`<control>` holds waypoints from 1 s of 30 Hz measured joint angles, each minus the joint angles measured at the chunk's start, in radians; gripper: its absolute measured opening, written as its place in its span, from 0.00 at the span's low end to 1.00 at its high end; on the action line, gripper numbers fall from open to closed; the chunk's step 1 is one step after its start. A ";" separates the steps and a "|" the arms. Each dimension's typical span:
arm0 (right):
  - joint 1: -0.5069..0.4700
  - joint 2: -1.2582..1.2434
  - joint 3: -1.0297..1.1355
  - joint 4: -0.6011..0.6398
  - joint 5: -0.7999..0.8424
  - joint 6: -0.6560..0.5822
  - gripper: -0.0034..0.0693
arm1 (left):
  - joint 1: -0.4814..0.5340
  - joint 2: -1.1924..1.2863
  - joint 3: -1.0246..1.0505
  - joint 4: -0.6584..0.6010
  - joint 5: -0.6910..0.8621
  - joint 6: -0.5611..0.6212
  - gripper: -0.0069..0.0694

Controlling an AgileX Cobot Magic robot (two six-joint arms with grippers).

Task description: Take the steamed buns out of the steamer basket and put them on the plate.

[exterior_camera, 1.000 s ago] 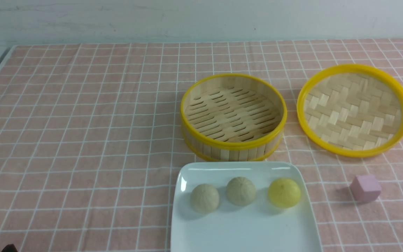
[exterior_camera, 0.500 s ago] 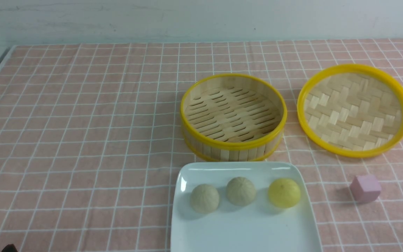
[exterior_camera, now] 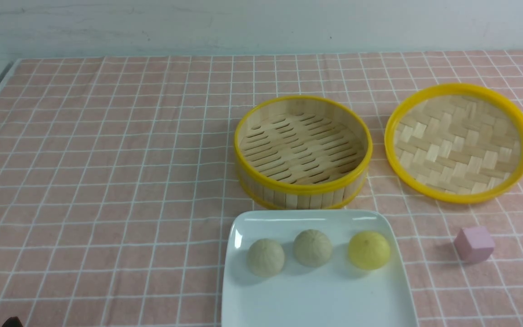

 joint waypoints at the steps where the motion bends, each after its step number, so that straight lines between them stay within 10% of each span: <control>1: -0.004 0.000 0.007 0.002 -0.009 0.000 0.38 | 0.000 0.000 0.000 0.000 0.000 0.000 0.74; 30: -0.007 0.000 0.098 0.040 -0.105 0.000 0.38 | 0.000 0.000 0.000 0.000 0.000 0.000 0.74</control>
